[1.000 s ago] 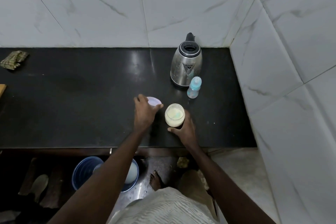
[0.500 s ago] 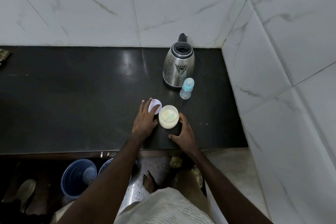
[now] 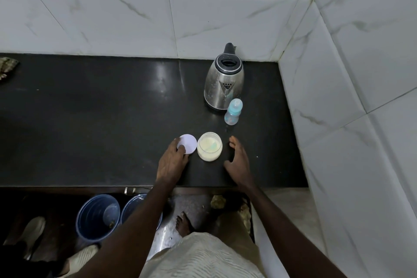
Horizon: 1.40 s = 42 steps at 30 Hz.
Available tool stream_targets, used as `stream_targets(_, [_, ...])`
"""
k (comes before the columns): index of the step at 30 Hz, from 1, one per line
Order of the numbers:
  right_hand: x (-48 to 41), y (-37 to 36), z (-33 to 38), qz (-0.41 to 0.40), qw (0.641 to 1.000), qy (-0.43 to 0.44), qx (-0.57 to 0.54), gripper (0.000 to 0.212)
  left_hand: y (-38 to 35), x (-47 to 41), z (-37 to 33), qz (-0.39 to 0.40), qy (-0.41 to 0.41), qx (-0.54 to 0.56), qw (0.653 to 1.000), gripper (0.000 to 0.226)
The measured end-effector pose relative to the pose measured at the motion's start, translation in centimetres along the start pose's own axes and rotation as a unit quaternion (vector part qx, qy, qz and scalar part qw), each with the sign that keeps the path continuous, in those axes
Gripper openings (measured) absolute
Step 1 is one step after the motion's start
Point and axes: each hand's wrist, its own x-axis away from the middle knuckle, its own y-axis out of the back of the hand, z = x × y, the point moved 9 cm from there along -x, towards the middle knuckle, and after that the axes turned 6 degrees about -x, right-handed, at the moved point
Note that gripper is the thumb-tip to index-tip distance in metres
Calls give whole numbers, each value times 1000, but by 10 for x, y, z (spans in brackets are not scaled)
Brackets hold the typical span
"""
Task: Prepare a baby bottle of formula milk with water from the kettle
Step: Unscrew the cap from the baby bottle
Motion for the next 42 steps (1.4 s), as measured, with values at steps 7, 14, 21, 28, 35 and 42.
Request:
stream_targets(7, [-64,39,13,-85,995,-39,-40,87,20,12,-14,-86,-31,-25,995,44])
stream_targets(14, [-119,42,24,-82,995,7,-48,78,21,45,-57,-139,-97,-53,984,24])
stream_targets(21, [-131,38,29,-79,996,2,-41,81,7,54,-88,-138,-181,-56,972,30])
stream_targets(28, [-132,40,29,-96,995,5,-25,63,-7,52,-106,-110,-257,-39,959,36])
stream_targets(35, [-107,49,17,-95,995,-15,-15,50,-14,60,-149,-112,-335,1,936,21])
stream_targets(42, [-44,55,-18,-72,996,-47,-19,49,-45,34,-167,41,-89,175,980,52])
